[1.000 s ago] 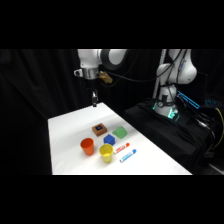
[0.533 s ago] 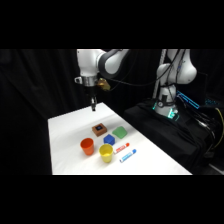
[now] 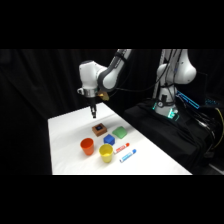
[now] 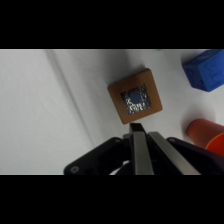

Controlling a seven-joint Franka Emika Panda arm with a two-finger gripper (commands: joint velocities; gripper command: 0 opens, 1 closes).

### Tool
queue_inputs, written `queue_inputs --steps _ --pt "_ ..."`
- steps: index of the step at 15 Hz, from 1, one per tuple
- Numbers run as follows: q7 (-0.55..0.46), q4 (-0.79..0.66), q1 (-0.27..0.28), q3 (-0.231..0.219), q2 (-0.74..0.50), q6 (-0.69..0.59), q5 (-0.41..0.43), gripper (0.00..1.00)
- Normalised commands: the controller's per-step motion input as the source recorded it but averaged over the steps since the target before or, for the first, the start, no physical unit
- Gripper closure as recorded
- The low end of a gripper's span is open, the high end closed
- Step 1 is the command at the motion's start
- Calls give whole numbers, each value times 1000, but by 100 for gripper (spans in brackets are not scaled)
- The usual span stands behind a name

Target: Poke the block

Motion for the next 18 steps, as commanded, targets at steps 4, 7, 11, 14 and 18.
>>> queue_inputs --steps 4,7,11,14,18 --pt "-113 -6 -44 33 194 274 168 98" --pt "-119 -44 -52 60 116 252 158 98" --pt "-113 -48 -46 65 56 203 138 99" --pt "-137 -38 -76 83 31 168 164 99" --pt "-135 -79 -69 59 -69 91 135 99"
